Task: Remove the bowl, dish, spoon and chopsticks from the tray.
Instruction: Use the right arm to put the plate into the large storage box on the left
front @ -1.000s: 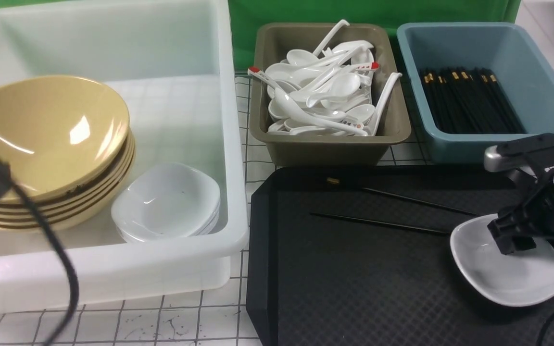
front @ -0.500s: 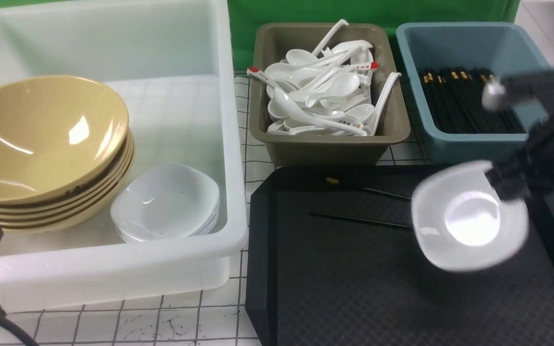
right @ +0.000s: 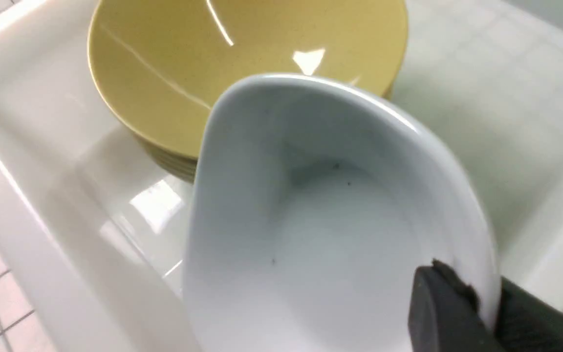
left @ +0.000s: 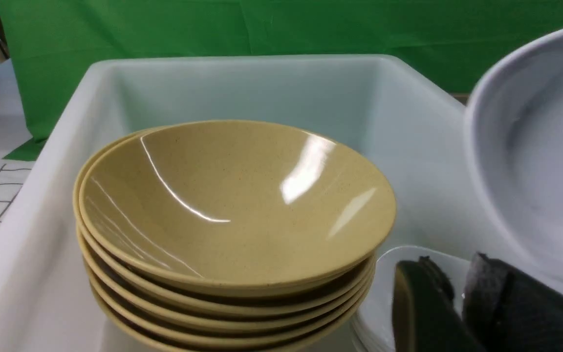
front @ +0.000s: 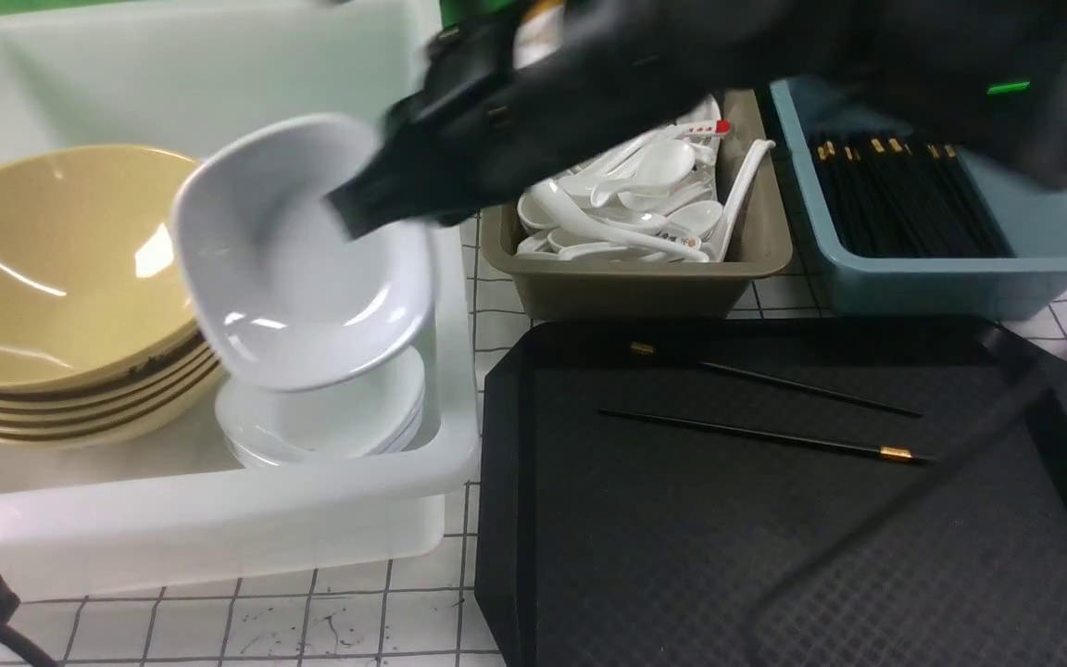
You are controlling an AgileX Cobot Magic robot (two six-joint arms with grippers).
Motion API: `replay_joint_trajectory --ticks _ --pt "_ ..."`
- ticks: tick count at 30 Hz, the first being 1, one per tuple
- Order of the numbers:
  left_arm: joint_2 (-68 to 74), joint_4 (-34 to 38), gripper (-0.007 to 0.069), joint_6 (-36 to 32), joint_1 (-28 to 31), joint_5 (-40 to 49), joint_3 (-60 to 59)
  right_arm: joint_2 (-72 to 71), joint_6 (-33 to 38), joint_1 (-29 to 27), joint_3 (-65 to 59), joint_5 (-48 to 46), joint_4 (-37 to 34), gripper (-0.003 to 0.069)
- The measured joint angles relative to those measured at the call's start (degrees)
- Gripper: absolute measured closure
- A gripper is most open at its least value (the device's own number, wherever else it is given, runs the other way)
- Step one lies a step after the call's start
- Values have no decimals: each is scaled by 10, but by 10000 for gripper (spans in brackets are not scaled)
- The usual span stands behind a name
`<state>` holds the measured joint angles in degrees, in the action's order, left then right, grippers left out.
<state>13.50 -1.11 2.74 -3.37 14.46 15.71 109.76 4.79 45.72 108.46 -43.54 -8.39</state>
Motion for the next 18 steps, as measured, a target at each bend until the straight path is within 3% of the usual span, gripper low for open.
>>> replay_joint_trajectory --ticks 2,7,12,15,16,18 --pt "-7 0 610 0 0 9 0 47 -14 3 56 -36 22 582" --pt "-22 0 633 -5 0 14 0 139 -27 4 151 -156 46 582" --pt "-23 0 637 -6 0 15 0 180 -56 4 163 -162 47 564" --pt "-23 0 637 -6 0 16 0 187 -65 5 166 -155 45 518" --pt "-23 0 637 -6 0 16 0 188 -67 7 167 -152 41 448" --pt "-23 0 637 -6 0 16 0 188 -67 8 168 -152 39 406"
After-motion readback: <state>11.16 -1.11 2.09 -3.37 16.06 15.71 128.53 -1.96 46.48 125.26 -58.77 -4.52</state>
